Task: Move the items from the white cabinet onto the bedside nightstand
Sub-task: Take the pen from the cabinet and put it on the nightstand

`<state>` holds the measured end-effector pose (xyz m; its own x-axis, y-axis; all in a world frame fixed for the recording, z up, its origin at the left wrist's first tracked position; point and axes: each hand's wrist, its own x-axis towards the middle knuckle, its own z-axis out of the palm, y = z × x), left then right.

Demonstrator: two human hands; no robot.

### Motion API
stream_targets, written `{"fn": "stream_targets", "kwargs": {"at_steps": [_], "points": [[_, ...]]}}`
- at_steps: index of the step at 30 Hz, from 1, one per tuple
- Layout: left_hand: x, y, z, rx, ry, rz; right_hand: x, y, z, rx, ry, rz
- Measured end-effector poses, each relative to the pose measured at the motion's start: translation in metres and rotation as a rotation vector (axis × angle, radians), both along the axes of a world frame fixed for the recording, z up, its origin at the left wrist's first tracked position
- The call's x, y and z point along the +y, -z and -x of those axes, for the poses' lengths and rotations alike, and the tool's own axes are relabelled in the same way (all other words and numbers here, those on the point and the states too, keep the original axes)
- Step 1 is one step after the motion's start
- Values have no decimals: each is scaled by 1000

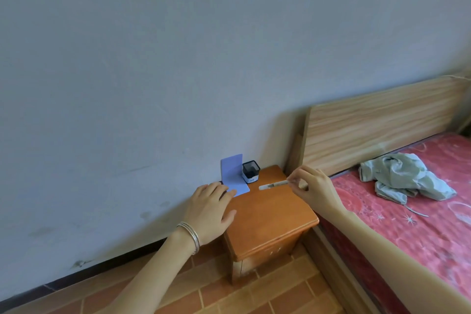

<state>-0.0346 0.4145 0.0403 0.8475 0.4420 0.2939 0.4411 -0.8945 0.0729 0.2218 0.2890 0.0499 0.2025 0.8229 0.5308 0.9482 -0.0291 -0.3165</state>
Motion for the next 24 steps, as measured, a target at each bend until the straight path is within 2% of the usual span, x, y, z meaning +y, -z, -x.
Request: {"fn": "stream_targets", "kwargs": {"at_steps": [12,17,24], "points": [[161,86,-126,64,55,145,154,79,-101,142,72,162],[193,177,-163,111,53,202,190,183,-127,388,161,304],[232,355,-191,218,-24,212,219,358,-176,480,126,421]]}}
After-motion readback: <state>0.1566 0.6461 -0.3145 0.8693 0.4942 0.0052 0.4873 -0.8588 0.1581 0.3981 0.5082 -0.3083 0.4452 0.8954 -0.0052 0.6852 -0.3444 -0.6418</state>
